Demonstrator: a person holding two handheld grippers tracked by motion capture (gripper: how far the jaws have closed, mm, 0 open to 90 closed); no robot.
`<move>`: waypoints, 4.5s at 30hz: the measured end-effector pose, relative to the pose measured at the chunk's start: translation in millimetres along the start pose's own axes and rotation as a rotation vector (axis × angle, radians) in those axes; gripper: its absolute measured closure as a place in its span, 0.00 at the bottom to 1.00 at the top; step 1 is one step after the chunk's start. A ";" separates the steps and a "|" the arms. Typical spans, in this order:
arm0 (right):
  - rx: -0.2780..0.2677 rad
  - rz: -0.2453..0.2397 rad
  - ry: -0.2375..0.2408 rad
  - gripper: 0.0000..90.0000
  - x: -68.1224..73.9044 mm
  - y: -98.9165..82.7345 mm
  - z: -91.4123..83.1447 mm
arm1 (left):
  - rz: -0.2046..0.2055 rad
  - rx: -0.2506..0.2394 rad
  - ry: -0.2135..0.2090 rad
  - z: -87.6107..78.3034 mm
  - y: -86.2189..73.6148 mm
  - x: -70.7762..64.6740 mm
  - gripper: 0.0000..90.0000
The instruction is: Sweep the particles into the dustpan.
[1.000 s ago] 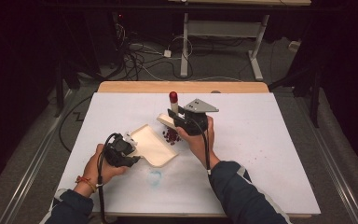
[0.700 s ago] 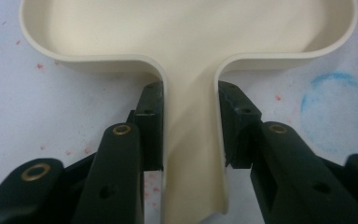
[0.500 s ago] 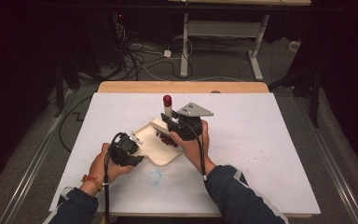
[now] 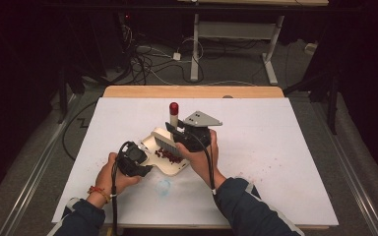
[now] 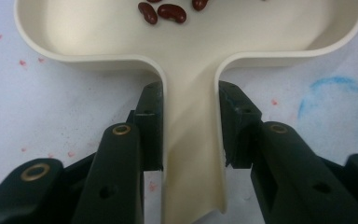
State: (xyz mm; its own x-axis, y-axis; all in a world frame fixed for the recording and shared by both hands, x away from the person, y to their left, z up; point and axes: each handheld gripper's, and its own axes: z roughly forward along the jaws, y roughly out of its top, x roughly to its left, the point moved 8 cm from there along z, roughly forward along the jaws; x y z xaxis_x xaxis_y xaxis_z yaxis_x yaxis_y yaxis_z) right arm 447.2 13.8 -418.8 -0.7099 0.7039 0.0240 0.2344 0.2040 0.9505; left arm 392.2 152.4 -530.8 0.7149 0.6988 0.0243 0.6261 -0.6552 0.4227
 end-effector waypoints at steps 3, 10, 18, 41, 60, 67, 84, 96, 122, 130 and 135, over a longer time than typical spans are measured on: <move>-0.014 0.005 0.006 0.78 -2.6 3.8 -4.2 | 0.001 0.001 -0.003 1.6 -1.3 0.8 0.71; -0.056 0.004 0.000 0.78 -13.5 16.9 -19.1 | 0.005 0.001 -0.007 1.6 -3.5 1.8 0.71; -0.072 -0.002 -0.049 0.78 -36.1 22.4 -35.2 | -0.001 0.003 -0.010 3.4 -5.1 2.1 0.71; -0.009 -0.053 -0.047 0.77 -30.1 -5.7 2.3 | -0.013 0.015 -0.027 2.9 -8.9 9.7 0.71; -0.051 -0.071 0.009 0.78 -8.9 12.4 -20.0 | -0.016 0.012 -0.025 3.3 -9.5 9.6 0.71; -0.013 -0.094 -0.026 0.78 -21.7 4.3 -21.1 | -0.013 0.010 -0.021 3.2 -9.6 9.5 0.71; 0.004 -0.135 0.065 0.78 15.6 -11.7 -26.6 | -0.021 0.003 -0.012 3.4 -10.0 7.9 0.71; -0.045 -0.113 0.037 0.78 1.7 -2.7 -47.4 | -0.041 -0.010 -0.019 3.3 -11.3 7.7 0.71; -0.046 -0.110 -0.031 0.78 -66.2 -12.7 -143.9 | -0.096 -0.036 0.001 -3.4 -20.5 15.2 0.71; -0.025 -0.091 -0.051 0.78 -87.5 -25.5 -172.3 | -0.109 -0.037 0.008 -4.4 -23.6 19.0 0.71; -0.025 -0.055 -0.036 0.78 -95.1 -29.2 -188.5 | -0.124 -0.044 0.020 -6.9 -28.9 20.3 0.71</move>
State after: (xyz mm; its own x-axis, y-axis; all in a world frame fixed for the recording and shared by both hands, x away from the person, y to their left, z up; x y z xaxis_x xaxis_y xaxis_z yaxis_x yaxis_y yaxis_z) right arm 382.6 -187.3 -390.5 -0.6966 0.7164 -0.0390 0.1789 0.2261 0.9575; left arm 386.5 187.5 -536.3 0.6260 0.7798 -0.0126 0.6949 -0.5504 0.4627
